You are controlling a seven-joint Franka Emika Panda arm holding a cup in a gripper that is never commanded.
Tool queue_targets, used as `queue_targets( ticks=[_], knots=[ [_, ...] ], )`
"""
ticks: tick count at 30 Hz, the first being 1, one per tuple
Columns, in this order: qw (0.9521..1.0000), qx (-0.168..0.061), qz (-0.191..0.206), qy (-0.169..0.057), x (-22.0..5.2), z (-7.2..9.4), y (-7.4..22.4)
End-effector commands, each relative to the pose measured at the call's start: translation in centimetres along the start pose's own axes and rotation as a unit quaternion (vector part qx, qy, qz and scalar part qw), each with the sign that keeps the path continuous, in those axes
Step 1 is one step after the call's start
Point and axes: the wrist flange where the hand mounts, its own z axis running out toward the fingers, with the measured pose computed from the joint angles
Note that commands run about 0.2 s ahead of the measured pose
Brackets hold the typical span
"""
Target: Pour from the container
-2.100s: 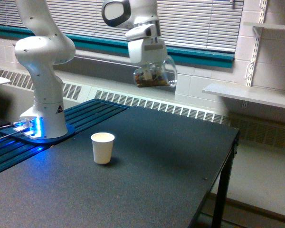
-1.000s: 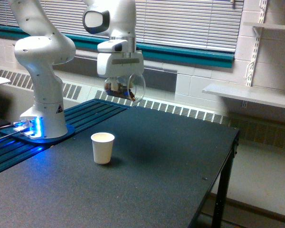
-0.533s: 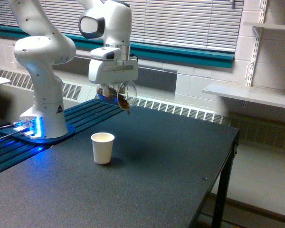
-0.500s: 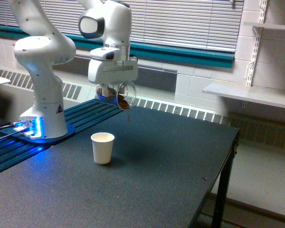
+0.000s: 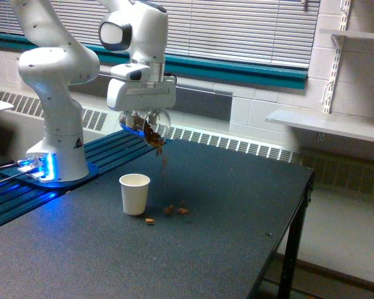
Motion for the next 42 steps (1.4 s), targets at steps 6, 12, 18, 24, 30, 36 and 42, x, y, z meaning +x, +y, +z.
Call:
queue_targets(
  ticks=[6, 12, 18, 24, 30, 36, 42],
  knots=[
    [0.999, -0.017, 0.039, -0.016, -1.6, 1.4, 2.0],
    [0.9984, -0.014, 0.051, -0.02, -1.8, 0.8, 2.3],
    [0.9968, -0.012, 0.074, -0.027, -1.9, 0.5, 2.5],
    [0.9953, -0.014, 0.09, -0.031, -1.8, 0.3, 2.8],
    [0.9943, -0.02, 0.099, -0.034, -1.9, 0.3, 3.0],
    [0.9932, -0.021, 0.108, -0.04, -2.1, 0.2, 3.0],
    [0.9915, -0.026, 0.12, -0.044, -2.4, 0.2, 3.2]
  ],
)
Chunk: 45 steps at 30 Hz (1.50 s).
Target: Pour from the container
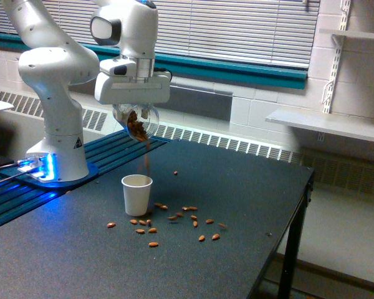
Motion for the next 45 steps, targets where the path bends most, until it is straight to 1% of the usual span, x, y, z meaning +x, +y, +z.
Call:
queue_targets(
  ticks=[1, 12, 20, 26, 30, 45],
  knots=[
    [0.9994, -0.018, 0.026, -0.01, -0.6, 1.2, 0.9],
    [0.9987, -0.023, 0.043, -0.017, -1.0, 1.0, 1.1],
    [0.9979, -0.03, 0.051, -0.025, -1.6, 1.0, 1.2],
    [0.9971, -0.038, 0.059, -0.03, -2.1, 1.1, 1.3],
    [0.996, -0.049, 0.068, -0.03, -2.6, 1.3, 1.4],
    [0.9941, -0.064, 0.08, -0.037, -3.3, 1.4, 1.7]
  ],
)
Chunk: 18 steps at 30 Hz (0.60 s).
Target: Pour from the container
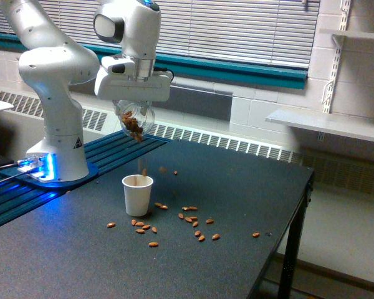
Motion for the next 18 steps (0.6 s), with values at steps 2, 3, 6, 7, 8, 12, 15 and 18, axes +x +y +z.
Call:
queue_targets(
  ticks=[2, 3, 6, 7, 8, 12, 15, 18],
  knots=[
    [0.9995, -0.025, 0.019, -0.003, -0.49, 1.39, 0.89],
    [0.9995, -0.026, 0.02, -0.004, -0.55, 1.4, 0.92],
    [0.9993, -0.03, 0.022, -0.005, -0.72, 1.43, 1.05],
    [0.9992, -0.031, 0.023, -0.005, -0.76, 1.43, 1.08],
    [0.9992, -0.032, 0.024, -0.006, -0.83, 1.43, 1.11],
    [0.999, -0.036, 0.027, -0.005, -1.01, 1.45, 1.26],
    [0.9988, -0.038, 0.03, -0.004, -1.15, 1.43, 1.32],
    [0.9988, -0.037, 0.033, -0.004, -1.28, 1.36, 1.35]
  ],
)
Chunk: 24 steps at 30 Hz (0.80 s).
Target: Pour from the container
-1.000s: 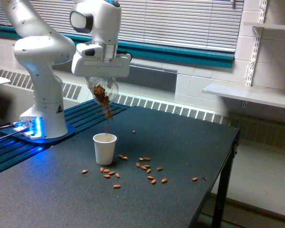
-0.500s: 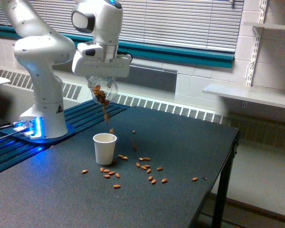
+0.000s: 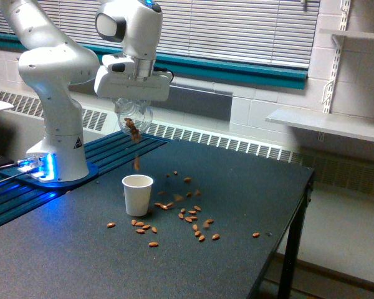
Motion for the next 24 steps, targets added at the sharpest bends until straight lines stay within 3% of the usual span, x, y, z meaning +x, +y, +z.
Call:
queue_targets(
  ticks=[1, 12, 24],
  knots=[
    [0.9997, -0.016, 0.02, -0.001, -0.16, 1.25, 0.72],
    [0.9994, -0.002, 0.035, 0.004, 0.11, 0.7, 0.77],
    [0.998, -0.019, 0.059, 0.008, -0.14, 0.68, 1.54]
  ],
)
